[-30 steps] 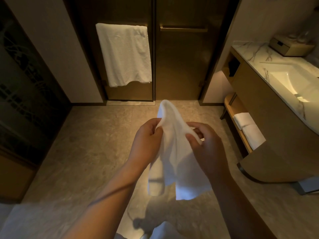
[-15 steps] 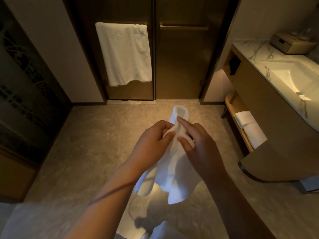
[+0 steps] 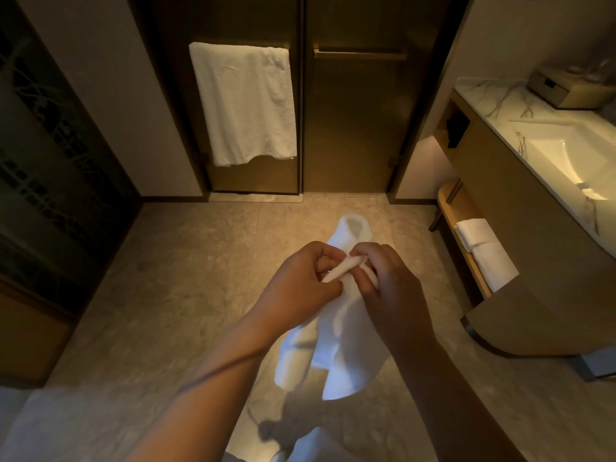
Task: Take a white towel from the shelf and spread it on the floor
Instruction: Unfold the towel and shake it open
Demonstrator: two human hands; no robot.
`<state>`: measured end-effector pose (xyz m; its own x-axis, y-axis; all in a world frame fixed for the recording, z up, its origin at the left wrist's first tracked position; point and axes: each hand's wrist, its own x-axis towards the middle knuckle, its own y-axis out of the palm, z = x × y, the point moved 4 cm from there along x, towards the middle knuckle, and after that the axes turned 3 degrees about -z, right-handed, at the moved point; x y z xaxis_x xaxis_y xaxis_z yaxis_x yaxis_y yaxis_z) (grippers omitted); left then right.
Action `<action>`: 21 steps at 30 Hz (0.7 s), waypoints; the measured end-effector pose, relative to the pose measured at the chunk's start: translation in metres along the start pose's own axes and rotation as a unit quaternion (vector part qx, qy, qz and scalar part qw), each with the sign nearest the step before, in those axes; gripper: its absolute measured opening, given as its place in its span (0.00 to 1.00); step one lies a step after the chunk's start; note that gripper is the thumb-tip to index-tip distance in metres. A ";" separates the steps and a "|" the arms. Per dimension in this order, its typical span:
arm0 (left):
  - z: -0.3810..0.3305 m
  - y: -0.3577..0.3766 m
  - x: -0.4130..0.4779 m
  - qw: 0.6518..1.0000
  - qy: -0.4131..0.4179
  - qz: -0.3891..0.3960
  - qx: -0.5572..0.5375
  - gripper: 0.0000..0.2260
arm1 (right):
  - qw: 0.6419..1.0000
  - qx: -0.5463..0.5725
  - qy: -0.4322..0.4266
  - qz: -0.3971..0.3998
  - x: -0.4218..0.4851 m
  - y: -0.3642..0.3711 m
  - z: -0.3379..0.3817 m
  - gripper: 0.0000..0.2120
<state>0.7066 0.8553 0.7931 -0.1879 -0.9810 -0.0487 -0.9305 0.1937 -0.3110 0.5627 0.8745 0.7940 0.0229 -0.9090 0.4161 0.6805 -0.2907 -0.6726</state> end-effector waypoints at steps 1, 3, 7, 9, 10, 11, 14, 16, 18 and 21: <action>0.001 -0.001 -0.001 1.000 0.006 0.003 0.006 0.16 | 1.000 -0.004 0.003 -0.006 0.000 0.000 -0.001 0.09; 0.005 -0.003 -0.003 0.999 0.019 0.007 0.037 0.16 | 1.000 -0.011 0.010 -0.020 -0.001 0.000 -0.003 0.09; 0.023 -0.013 -0.009 0.995 0.008 0.013 0.096 0.14 | 0.999 -0.014 0.030 -0.038 -0.001 -0.004 -0.012 0.08; 0.033 -0.017 -0.012 0.993 -0.005 0.009 0.118 0.11 | 0.998 -0.017 0.041 -0.051 -0.001 -0.006 -0.015 0.08; 0.038 -0.020 -0.014 0.992 -0.008 0.005 0.130 0.10 | 0.997 -0.020 0.045 -0.058 -0.001 -0.008 -0.016 0.08; 0.042 -0.022 -0.015 0.990 -0.009 0.001 0.139 0.09 | 0.997 -0.020 0.048 -0.064 -0.001 -0.009 -0.017 0.08; 0.051 -0.032 -0.017 0.990 -0.011 -0.016 0.142 0.08 | 0.995 -0.017 0.056 -0.083 0.002 -0.015 -0.022 0.07; 0.051 -0.040 -0.017 0.992 -0.013 -0.053 0.114 0.07 | 0.993 -0.017 0.060 -0.097 0.004 -0.020 -0.026 0.07; 0.046 -0.044 -0.018 0.993 -0.007 -0.092 0.071 0.04 | 0.992 -0.019 0.063 -0.110 0.006 -0.024 -0.030 0.07; 0.031 -0.042 -0.018 0.990 0.009 -0.141 0.001 0.04 | 0.990 -0.010 0.081 -0.118 0.008 -0.028 -0.035 0.09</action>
<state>0.7586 0.8650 0.7772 0.0737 -0.9956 0.0578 -0.9462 -0.0881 -0.3113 0.5179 0.8649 0.7950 -0.2541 -0.8507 0.4601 0.6383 -0.5049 -0.5810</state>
